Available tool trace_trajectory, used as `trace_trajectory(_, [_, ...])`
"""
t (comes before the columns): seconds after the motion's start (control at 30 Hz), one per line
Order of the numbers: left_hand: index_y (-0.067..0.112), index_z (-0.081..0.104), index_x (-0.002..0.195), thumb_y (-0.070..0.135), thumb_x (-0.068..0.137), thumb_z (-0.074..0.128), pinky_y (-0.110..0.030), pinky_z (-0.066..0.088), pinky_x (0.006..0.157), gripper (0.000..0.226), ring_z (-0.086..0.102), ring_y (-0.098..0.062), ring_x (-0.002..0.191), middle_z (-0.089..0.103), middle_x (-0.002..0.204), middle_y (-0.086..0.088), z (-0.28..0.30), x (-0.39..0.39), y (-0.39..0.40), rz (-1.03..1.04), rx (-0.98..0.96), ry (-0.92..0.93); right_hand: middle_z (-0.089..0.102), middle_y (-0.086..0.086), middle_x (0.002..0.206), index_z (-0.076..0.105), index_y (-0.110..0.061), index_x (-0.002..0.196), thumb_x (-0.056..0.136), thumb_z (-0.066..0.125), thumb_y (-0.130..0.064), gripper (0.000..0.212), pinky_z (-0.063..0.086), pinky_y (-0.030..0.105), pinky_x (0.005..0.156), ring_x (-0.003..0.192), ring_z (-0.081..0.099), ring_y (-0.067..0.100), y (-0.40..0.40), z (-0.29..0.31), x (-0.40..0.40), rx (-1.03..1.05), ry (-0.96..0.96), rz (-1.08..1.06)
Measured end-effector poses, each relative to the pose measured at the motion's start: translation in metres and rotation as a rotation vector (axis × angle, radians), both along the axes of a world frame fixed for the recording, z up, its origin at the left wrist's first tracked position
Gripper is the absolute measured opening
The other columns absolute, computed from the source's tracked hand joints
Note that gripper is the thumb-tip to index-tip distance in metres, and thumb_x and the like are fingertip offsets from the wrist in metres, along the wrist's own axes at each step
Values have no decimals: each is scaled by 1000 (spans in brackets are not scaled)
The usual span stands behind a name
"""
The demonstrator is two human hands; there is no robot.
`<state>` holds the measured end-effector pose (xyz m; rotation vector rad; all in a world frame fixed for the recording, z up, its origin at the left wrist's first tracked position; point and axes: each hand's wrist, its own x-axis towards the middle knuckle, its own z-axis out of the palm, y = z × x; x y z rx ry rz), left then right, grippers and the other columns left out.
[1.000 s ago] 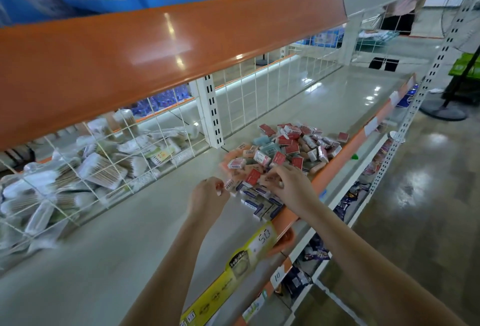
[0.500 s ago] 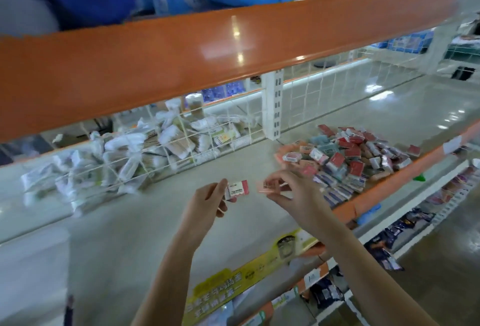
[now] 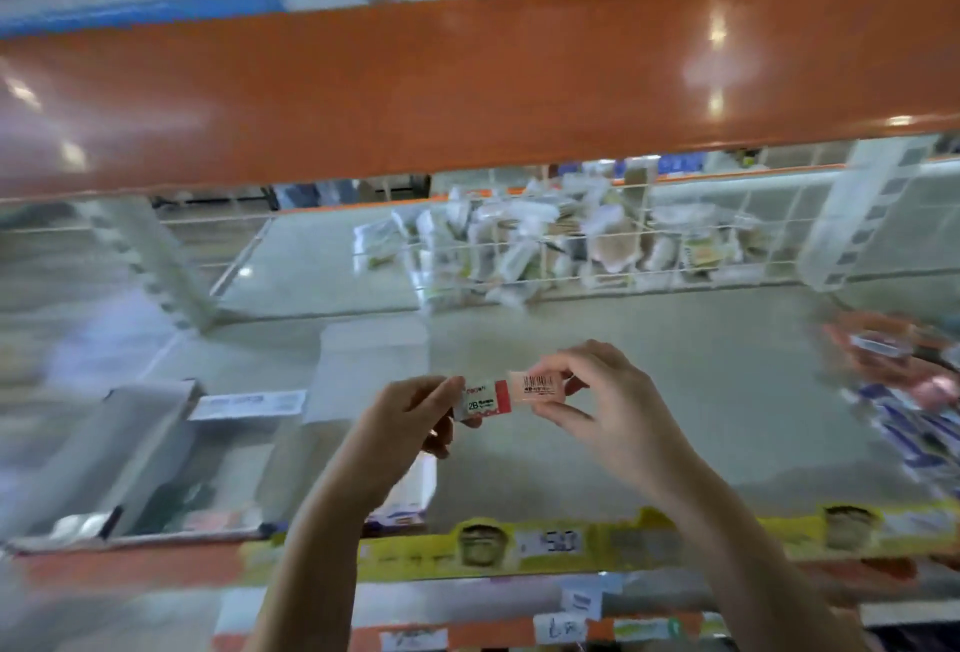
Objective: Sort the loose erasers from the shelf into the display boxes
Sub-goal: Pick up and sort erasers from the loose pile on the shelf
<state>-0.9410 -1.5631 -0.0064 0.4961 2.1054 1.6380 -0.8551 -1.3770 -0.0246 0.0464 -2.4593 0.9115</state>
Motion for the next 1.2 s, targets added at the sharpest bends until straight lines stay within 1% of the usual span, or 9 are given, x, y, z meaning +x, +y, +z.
trace_trajectory(0.17, [15, 69, 83, 13, 95, 49, -18, 44, 46, 23, 49, -6, 49, 65, 62, -1, 3, -26, -62, 71, -12, 37, 60, -10, 83, 69, -19, 99, 80, 72, -24, 20, 44, 14, 72, 76, 57, 4, -54, 7, -33, -16, -3, 77])
trace_trajectory(0.23, [18, 69, 87, 14, 94, 50, -18, 43, 48, 21, 51, -6, 51, 64, 62, 0, 4, -38, -82, 70, -33, 51, 61, -15, 79, 69, -31, 96, 85, 65, -32, 12, 45, 12, 67, 74, 58, 4, -74, 14, -42, -91, -23, 136])
trace_trajectory(0.3, [20, 69, 87, 15, 94, 50, -19, 43, 49, 21, 51, -8, 52, 65, 62, 0, 3, -49, -100, 61, -47, 59, 66, -11, 78, 67, -39, 94, 84, 57, -45, 15, 50, 22, 65, 72, 61, 9, -91, 19, -52, -192, -123, 168])
trace_trajectory(0.33, [21, 69, 88, 15, 94, 50, -20, 44, 50, 21, 51, -8, 52, 65, 62, 0, 3, -54, -108, 55, -56, 66, 68, -8, 78, 68, -35, 94, 83, 54, -49, 23, 51, 28, 66, 70, 63, 11, -97, 20, -57, -226, -183, 168])
trace_trajectory(0.5, [24, 69, 87, 14, 94, 51, -20, 47, 53, 22, 53, -4, 53, 67, 65, 3, 0, -73, -140, -2, -106, 104, 68, -3, 75, 66, -26, 94, 90, 58, -26, 9, 54, 23, 68, 66, 65, 6, -120, 16, -81, -356, -394, 202])
trace_trajectory(0.67, [24, 68, 88, 10, 95, 49, -21, 49, 53, 24, 54, -6, 54, 65, 60, 6, -5, -93, -171, -57, -152, 102, 68, -4, 78, 67, -29, 91, 88, 58, -37, 13, 56, 32, 75, 68, 66, 9, -144, 12, -101, -344, -469, 200])
trace_trajectory(0.9, [21, 67, 92, 9, 94, 50, -19, 49, 55, 21, 57, -6, 57, 65, 61, 6, -10, -117, -225, 5, -140, 96, 64, -14, 89, 66, -24, 105, 92, 55, -33, 20, 47, 18, 68, 77, 60, 2, -186, 18, -138, -135, -570, 220])
trace_trajectory(1.03, [19, 69, 91, 10, 94, 51, -20, 48, 53, 21, 56, -8, 57, 68, 70, -4, -15, -127, -251, 14, -184, 118, 66, -9, 97, 67, -23, 106, 90, 54, -42, 28, 49, 27, 77, 87, 61, 8, -209, 26, -160, 50, -659, 269])
trace_trajectory(1.2, [23, 69, 95, 18, 93, 52, -18, 45, 53, 18, 55, -7, 58, 71, 77, 3, -18, -136, -267, -55, -267, 165, 66, -6, 104, 66, -17, 109, 91, 56, -39, 30, 46, 24, 79, 91, 60, 9, -237, 35, -176, 250, -818, 376])
